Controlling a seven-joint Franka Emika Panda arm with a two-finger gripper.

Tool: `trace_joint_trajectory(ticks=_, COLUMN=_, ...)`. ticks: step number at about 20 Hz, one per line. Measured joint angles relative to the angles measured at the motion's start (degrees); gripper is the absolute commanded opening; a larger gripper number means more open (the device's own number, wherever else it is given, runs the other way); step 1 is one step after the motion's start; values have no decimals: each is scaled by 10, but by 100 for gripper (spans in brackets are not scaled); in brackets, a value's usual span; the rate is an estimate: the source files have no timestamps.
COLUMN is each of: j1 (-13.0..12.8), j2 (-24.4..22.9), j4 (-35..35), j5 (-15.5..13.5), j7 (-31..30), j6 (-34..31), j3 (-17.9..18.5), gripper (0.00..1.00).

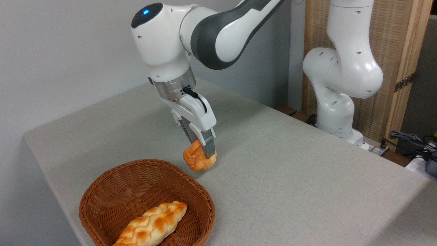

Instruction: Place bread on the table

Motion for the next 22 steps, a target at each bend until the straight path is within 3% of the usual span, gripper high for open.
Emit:
trace_joint_trajectory(ticks=9, j1=-8, j2=11, j4=2, j5=0, j7=0, j6=1, j3=0, gripper=100)
trace_joint_trajectory(ticks=15, j1=-7, j2=0, j4=72, j5=0, j7=0, j6=5, j3=3, gripper=100)
trace_joint_trajectory(ticks=19, j1=-2, j2=-1, j4=96, j5=29, j7=0, j6=35, j3=10, gripper=100)
trace_joint_trajectory(ticks=22, j1=1, j2=0, j4=98, j5=31, j7=0, j6=46, j3=24, gripper=100)
